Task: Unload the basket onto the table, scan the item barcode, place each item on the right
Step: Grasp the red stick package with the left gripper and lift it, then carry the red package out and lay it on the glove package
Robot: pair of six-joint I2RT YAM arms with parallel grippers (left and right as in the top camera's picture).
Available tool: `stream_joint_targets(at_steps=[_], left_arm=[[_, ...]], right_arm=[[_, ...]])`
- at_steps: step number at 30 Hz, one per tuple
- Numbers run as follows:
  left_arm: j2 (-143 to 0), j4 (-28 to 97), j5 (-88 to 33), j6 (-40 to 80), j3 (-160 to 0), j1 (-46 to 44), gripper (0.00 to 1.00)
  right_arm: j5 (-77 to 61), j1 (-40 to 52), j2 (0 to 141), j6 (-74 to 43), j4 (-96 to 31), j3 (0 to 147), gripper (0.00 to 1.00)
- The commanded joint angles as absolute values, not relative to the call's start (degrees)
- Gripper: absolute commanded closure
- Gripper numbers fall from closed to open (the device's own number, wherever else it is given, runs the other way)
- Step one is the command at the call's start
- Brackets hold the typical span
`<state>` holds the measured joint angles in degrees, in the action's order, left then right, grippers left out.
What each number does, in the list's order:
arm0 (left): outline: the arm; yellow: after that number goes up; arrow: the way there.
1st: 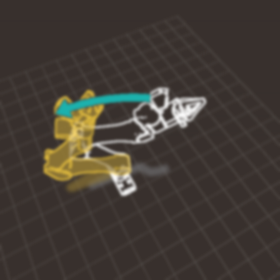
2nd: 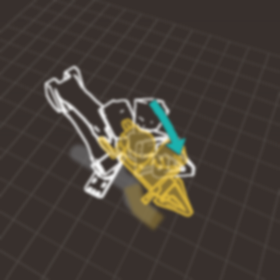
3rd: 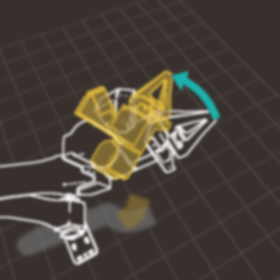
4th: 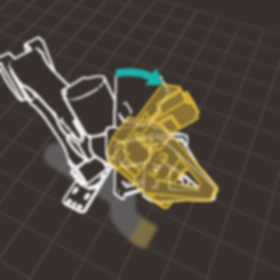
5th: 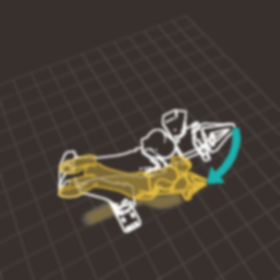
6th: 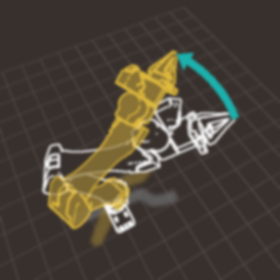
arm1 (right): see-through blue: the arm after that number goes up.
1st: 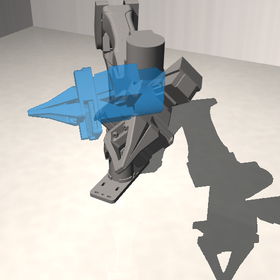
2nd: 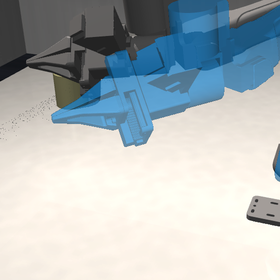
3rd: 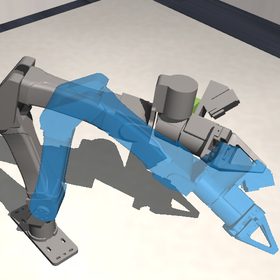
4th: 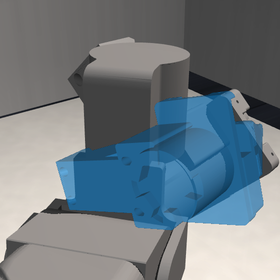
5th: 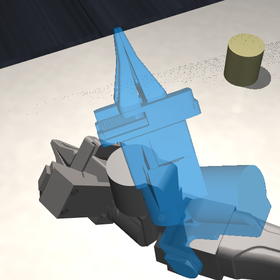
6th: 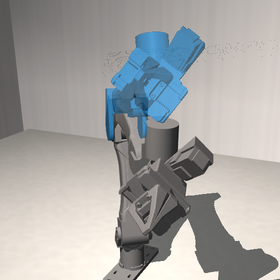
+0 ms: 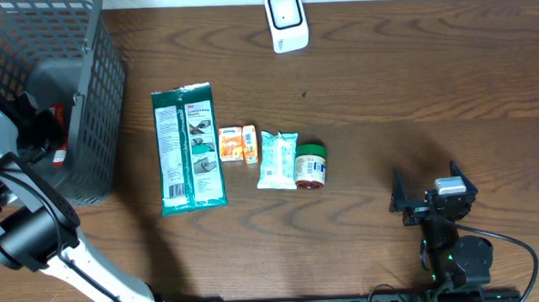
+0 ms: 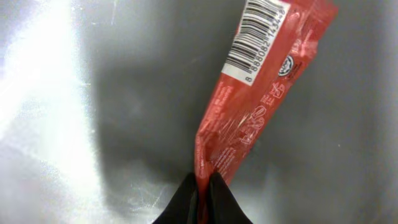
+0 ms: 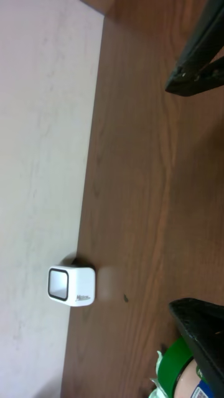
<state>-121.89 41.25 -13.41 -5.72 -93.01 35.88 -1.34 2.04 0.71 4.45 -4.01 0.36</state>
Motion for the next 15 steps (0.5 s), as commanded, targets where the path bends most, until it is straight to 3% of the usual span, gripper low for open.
stream_joint_targets(at_steps=[1, 10, 15], left_arm=[[-114.4, 40.4, -13.5, -3.7, -94.0, 35.7, 0.93], [-92.3, 35.5, -12.4, 5.6, -94.0, 35.7, 0.93], [-81.8, 38.8, -11.6, 12.3, -94.0, 35.4, 0.92]], right_arm=[[-1.6, 1.4, 0.5, 4.8, -4.2, 0.3, 0.01], [-1.6, 1.4, 0.5, 4.8, -4.2, 0.3, 0.01], [-1.6, 1.4, 0.5, 4.8, -4.2, 0.3, 0.01]])
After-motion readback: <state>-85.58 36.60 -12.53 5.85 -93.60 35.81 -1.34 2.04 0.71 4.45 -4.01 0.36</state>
